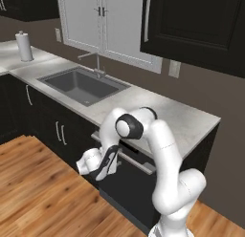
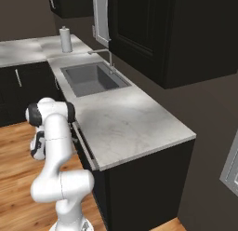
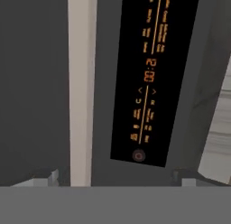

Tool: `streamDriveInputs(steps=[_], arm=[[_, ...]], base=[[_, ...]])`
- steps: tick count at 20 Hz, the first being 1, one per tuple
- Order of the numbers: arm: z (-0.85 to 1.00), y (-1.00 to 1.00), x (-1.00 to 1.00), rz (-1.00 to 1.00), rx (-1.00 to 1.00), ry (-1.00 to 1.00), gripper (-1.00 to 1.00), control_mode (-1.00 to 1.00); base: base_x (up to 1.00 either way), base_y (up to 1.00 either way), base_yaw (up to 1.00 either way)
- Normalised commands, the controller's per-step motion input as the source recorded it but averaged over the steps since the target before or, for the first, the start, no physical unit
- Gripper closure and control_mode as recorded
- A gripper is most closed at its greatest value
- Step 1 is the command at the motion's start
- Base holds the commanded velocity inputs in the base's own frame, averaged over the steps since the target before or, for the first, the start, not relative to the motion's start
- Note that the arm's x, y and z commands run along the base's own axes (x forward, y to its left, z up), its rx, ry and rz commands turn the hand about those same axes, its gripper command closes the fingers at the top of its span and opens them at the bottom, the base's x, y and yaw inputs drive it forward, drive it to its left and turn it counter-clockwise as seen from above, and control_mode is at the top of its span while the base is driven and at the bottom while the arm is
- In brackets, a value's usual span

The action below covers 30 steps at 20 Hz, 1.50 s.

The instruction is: Open the dishwasher door and pull out the top rack.

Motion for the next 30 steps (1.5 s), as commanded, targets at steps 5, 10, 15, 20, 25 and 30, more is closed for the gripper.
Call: streamDriveInputs(steps=[5,10,15,20,25,30], arm=[[-0.01,-0.08,0.26,0.0,0.0,0.0,-1.0,-1.0],[-0.16,-0.05,0.43,0.02,0.0,0.01,-1.0,-1.0],[-0.24,-0.05,0.46,0.02,0.0,0.0,-1.0,-1.0],[-0.36,-0.03,0.37,0.04,-0.01,0.0,-1.0,-1.0],[-0.47,0.0,0.25,0.06,-0.02,0.0,-1.0,-1.0],[-0.38,0.0,0.17,0.07,-0.01,0.0,-1.0,-1.0]], base=[[0.0,0.0,0.0],[0.0,0.0,0.0],[0.0,0.0,0.0],[0.0,0.0,0.0],[0.0,0.0,0.0],[0.0,0.0,0.0]])
